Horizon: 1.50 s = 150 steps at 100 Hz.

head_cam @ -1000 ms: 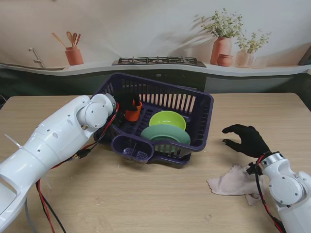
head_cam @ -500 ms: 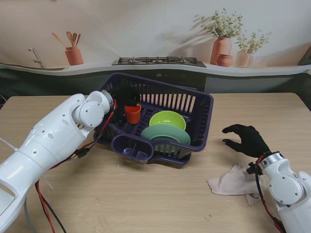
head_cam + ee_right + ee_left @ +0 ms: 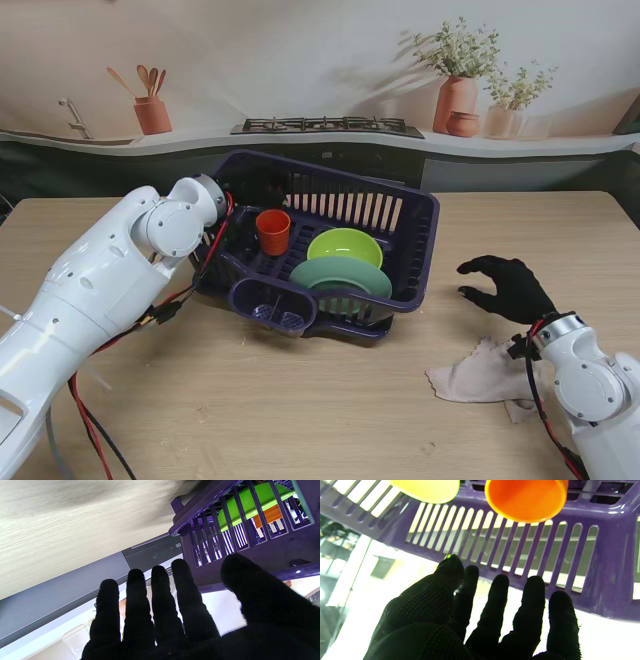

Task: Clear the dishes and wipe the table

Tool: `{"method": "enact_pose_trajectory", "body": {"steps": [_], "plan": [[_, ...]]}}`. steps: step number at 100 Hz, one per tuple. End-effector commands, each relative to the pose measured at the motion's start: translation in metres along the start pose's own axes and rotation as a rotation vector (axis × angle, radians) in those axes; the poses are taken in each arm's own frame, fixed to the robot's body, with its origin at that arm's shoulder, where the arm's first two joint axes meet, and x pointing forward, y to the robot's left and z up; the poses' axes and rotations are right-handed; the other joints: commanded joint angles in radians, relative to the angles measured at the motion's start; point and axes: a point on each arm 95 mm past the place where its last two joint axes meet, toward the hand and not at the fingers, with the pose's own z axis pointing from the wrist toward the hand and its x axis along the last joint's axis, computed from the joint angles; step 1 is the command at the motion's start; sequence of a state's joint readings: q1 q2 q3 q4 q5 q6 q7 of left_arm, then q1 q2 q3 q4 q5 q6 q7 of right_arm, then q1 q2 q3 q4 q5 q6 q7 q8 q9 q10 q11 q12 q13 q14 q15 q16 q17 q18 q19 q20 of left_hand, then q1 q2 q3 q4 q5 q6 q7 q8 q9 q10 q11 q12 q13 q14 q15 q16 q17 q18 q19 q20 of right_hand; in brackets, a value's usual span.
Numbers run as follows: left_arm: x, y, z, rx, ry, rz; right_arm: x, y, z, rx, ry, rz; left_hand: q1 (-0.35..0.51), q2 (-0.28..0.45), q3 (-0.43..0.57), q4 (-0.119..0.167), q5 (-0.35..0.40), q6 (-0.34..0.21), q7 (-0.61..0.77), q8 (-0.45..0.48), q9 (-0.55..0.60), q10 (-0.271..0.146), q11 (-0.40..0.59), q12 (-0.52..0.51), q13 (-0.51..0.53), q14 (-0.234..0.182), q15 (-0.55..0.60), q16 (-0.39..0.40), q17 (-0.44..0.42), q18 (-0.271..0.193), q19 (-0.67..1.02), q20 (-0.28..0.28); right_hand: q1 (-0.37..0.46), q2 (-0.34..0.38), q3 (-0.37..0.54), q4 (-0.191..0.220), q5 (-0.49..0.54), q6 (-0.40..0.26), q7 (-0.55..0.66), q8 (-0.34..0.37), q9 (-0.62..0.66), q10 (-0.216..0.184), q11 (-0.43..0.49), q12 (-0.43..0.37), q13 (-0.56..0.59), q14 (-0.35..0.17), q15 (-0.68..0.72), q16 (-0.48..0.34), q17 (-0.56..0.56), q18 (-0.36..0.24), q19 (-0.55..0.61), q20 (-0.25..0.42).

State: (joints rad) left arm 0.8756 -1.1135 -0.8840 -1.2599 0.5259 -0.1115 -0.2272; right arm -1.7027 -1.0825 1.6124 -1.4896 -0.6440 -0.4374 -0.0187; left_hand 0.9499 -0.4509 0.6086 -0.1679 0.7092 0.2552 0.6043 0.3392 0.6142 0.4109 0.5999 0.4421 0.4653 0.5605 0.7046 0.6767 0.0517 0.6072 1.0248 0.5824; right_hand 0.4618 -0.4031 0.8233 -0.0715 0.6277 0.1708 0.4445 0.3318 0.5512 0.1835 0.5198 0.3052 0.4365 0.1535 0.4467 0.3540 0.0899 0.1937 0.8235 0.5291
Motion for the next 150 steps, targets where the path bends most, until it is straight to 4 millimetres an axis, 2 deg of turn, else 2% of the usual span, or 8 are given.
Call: {"method": "enact_pose_trajectory", "body": {"steps": [1, 44, 87, 124, 150], "plan": [[0.007, -0.009, -0.003, 0.007, 0.029, 0.003, 0.001, -0.001, 0.000, 0.012, 0.008, -0.001, -0.013, 0.040, 0.002, 0.028, -0.032, -0.005, 0.003, 0.008, -0.021, -0.017, 0.000, -0.015, -0.022, -0.016, -0.001, -0.007, -0.017, -0.013, -0.007, -0.017, -0.024, 0.007, -0.004, 0.020, 0.001, -0.004, -0.001, -0.005, -0.014, -0.016, -0.003, 0.012, -0.023, -0.026, -0.021, -0.004, -0.014, -0.035, -0.018, 0.017], [0.013, -0.033, -0.036, 0.088, 0.102, 0.009, 0.001, 0.000, 0.000, 0.009, 0.011, -0.004, 0.006, 0.054, -0.038, 0.034, -0.023, -0.001, 0.003, 0.010, -0.007, -0.011, 0.012, -0.010, -0.004, -0.004, 0.030, 0.009, 0.018, -0.010, 0.070, 0.014, -0.024, 0.006, -0.004, 0.020, 0.002, -0.004, -0.001, -0.004, -0.014, -0.016, -0.003, 0.012, -0.023, -0.025, -0.020, -0.004, -0.015, -0.035, -0.018, 0.018], [0.003, -0.036, -0.091, 0.180, 0.136, 0.051, 0.001, 0.000, -0.001, 0.016, 0.010, -0.006, 0.010, 0.068, -0.071, 0.040, -0.022, -0.005, 0.001, 0.012, 0.000, -0.019, 0.011, -0.010, 0.007, -0.005, 0.036, 0.009, 0.035, -0.007, 0.092, 0.031, -0.023, 0.006, -0.004, 0.020, 0.001, -0.003, -0.002, -0.005, -0.015, -0.016, -0.003, 0.012, -0.024, -0.026, -0.020, -0.004, -0.015, -0.034, -0.017, 0.018], [-0.013, -0.027, -0.141, 0.255, 0.110, 0.115, 0.002, -0.002, -0.001, 0.033, 0.009, -0.014, 0.016, 0.077, -0.086, 0.043, -0.019, 0.000, -0.008, 0.014, 0.001, -0.016, 0.008, -0.012, 0.005, -0.004, 0.034, 0.007, 0.036, -0.004, 0.090, 0.035, -0.023, 0.006, -0.004, 0.020, 0.002, -0.004, -0.001, -0.004, -0.014, -0.014, -0.002, 0.012, -0.024, -0.025, -0.020, -0.004, -0.015, -0.034, -0.017, 0.017], [-0.028, -0.012, -0.173, 0.310, 0.066, 0.146, 0.004, -0.004, 0.000, 0.045, 0.007, -0.016, 0.017, 0.079, -0.091, 0.045, -0.017, 0.000, -0.015, 0.016, -0.001, -0.014, 0.005, -0.013, 0.004, -0.003, 0.032, 0.007, 0.034, -0.006, 0.087, 0.035, -0.023, 0.007, -0.004, 0.020, 0.002, -0.004, -0.002, -0.004, -0.015, -0.016, -0.003, 0.012, -0.025, -0.024, -0.020, -0.004, -0.014, -0.034, -0.017, 0.017]]}}
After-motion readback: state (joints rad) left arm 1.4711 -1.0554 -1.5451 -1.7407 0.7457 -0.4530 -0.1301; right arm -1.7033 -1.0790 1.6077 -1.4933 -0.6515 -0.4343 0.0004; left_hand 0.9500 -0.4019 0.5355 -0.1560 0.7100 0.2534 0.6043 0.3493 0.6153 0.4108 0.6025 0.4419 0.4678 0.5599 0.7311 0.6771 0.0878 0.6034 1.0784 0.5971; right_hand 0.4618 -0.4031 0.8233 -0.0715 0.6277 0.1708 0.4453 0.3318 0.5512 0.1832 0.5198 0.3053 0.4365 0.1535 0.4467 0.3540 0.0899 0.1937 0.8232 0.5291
